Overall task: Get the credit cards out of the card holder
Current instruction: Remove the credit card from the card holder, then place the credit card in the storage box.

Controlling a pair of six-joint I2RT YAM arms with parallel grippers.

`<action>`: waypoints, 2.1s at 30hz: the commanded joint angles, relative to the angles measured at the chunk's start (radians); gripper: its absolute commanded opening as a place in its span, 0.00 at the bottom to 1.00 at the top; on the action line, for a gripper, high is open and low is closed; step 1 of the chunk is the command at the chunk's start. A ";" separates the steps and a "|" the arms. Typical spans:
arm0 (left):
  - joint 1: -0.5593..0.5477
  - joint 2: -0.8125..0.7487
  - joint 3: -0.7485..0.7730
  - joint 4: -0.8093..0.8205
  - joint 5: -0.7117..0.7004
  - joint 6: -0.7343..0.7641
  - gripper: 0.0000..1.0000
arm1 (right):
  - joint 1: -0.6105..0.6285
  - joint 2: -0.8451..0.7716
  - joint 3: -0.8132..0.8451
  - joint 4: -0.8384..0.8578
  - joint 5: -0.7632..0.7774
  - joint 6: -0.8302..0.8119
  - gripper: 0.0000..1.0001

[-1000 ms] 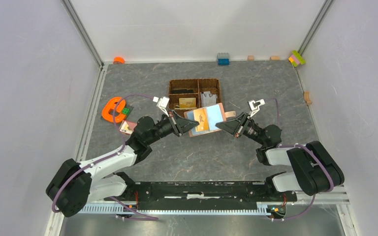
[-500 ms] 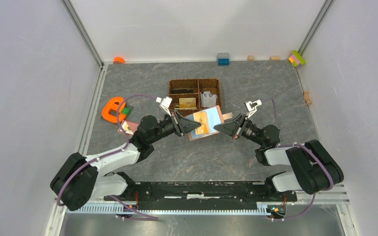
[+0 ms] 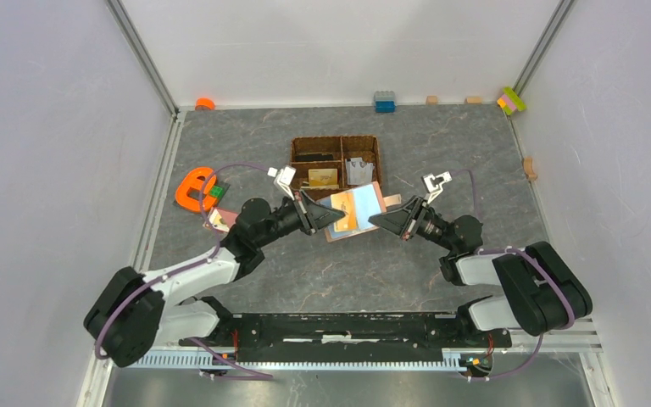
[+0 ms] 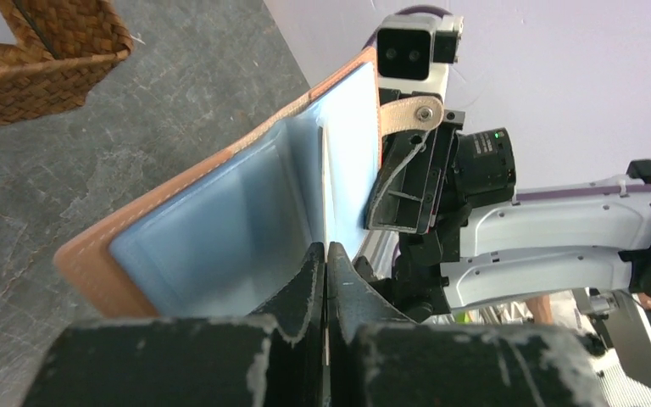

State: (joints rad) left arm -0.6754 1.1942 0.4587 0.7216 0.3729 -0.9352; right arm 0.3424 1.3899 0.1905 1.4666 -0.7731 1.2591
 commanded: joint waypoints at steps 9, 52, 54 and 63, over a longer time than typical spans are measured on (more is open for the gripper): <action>0.002 -0.193 0.045 -0.345 -0.361 0.126 0.02 | -0.094 -0.206 -0.001 -0.355 0.130 -0.318 0.03; -0.133 0.402 0.620 -1.055 -1.341 -1.064 0.02 | -0.158 -0.371 -0.023 -0.591 0.259 -0.442 0.00; -0.133 0.425 0.651 -1.062 -1.355 -1.071 0.02 | -0.164 -0.373 -0.024 -0.591 0.260 -0.440 0.00; -0.131 0.545 0.765 -1.150 -1.311 -1.182 0.02 | -0.171 -0.399 -0.028 -0.602 0.270 -0.442 0.00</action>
State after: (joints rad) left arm -0.8082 1.6882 1.1503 -0.3454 -0.8856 -2.0232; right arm 0.1799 1.0180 0.1658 0.8371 -0.5179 0.8322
